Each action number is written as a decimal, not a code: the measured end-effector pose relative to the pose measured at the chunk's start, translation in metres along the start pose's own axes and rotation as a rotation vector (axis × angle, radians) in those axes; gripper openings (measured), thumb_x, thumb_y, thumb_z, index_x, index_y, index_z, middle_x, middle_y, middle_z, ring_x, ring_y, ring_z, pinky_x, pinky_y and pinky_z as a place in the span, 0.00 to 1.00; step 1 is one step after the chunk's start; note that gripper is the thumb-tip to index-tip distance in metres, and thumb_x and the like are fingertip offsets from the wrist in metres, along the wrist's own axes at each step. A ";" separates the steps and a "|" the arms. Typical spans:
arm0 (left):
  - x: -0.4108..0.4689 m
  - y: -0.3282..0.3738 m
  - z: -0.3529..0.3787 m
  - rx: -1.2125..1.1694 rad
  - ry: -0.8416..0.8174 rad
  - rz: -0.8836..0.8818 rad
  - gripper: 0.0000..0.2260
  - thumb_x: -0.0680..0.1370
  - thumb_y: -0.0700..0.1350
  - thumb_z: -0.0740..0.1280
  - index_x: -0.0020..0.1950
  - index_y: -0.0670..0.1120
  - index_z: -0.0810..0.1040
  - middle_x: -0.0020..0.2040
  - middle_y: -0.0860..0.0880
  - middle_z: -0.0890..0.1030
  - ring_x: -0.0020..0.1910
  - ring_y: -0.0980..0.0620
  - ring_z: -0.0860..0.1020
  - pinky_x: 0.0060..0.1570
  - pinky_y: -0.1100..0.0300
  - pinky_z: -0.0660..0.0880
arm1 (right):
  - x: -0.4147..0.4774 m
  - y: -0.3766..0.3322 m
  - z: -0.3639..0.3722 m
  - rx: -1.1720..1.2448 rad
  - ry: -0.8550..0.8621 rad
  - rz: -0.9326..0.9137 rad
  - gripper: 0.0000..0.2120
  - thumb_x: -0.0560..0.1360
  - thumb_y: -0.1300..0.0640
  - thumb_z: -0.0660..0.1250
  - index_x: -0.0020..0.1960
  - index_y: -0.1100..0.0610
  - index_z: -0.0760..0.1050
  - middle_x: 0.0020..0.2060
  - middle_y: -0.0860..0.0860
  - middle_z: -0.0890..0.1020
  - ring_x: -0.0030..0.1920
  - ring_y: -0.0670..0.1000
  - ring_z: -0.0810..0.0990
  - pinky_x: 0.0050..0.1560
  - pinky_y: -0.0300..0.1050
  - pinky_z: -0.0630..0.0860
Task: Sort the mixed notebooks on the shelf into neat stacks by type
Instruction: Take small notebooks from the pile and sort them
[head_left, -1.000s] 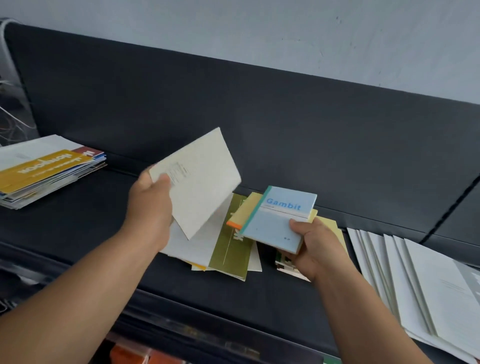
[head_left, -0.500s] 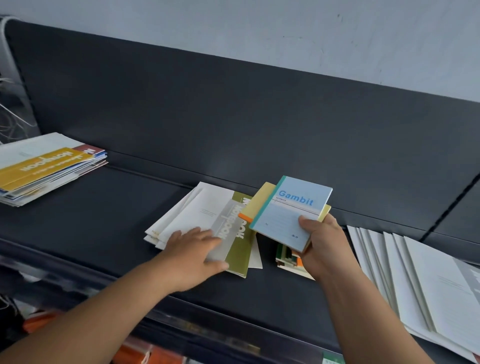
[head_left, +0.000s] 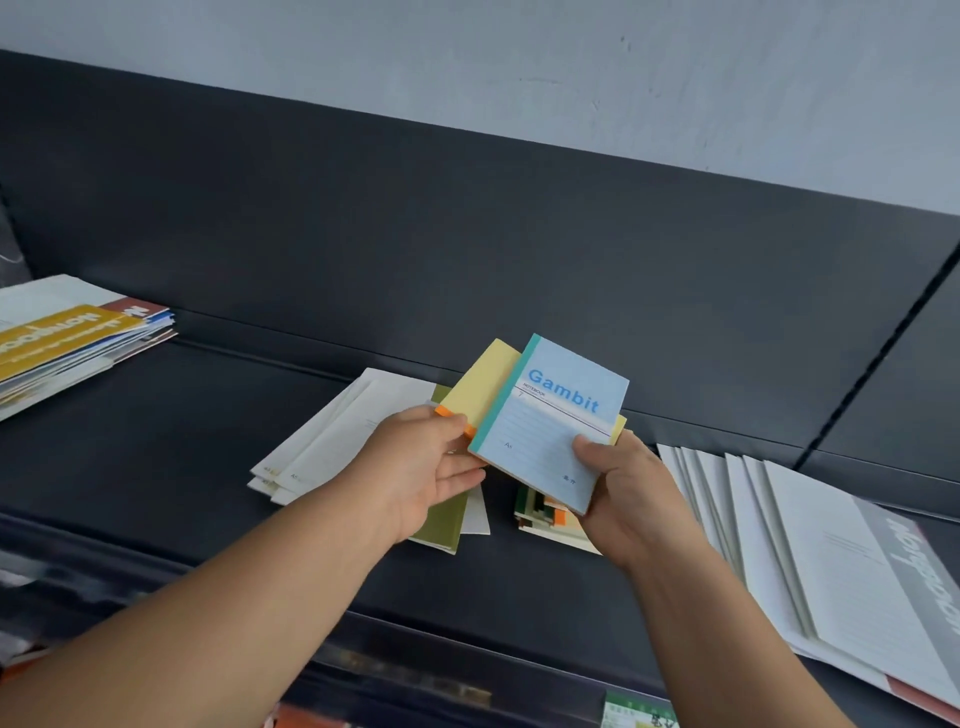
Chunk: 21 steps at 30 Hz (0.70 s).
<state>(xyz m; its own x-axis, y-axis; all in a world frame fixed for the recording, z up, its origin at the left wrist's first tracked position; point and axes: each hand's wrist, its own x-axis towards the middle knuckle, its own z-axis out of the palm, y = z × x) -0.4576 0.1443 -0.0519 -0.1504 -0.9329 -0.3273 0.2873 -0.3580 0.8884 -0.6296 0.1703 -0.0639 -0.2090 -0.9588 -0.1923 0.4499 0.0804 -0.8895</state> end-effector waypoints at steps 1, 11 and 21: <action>-0.001 0.001 0.003 -0.003 0.016 0.027 0.10 0.81 0.41 0.62 0.62 0.42 0.74 0.48 0.42 0.85 0.45 0.47 0.85 0.43 0.53 0.81 | 0.001 0.000 -0.004 -0.029 0.010 0.004 0.14 0.78 0.69 0.60 0.60 0.56 0.73 0.55 0.53 0.81 0.52 0.55 0.79 0.46 0.53 0.78; 0.001 0.015 0.008 0.036 0.180 0.305 0.06 0.82 0.39 0.59 0.51 0.44 0.76 0.46 0.43 0.84 0.43 0.47 0.84 0.40 0.55 0.80 | 0.017 -0.031 -0.067 -0.288 0.321 -0.138 0.18 0.75 0.69 0.62 0.62 0.55 0.74 0.56 0.54 0.81 0.57 0.60 0.79 0.59 0.61 0.77; 0.000 0.010 0.019 0.146 0.232 0.492 0.06 0.81 0.38 0.59 0.55 0.38 0.73 0.48 0.46 0.84 0.44 0.51 0.84 0.43 0.59 0.81 | 0.027 -0.012 -0.074 -0.786 0.327 -0.179 0.15 0.73 0.65 0.65 0.59 0.57 0.73 0.47 0.50 0.82 0.47 0.52 0.81 0.43 0.44 0.76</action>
<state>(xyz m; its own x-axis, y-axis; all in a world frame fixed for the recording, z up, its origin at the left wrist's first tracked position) -0.4723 0.1412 -0.0374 0.1846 -0.9788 0.0890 0.1350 0.1149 0.9842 -0.7046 0.1632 -0.0889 -0.5124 -0.8584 -0.0240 -0.3184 0.2158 -0.9231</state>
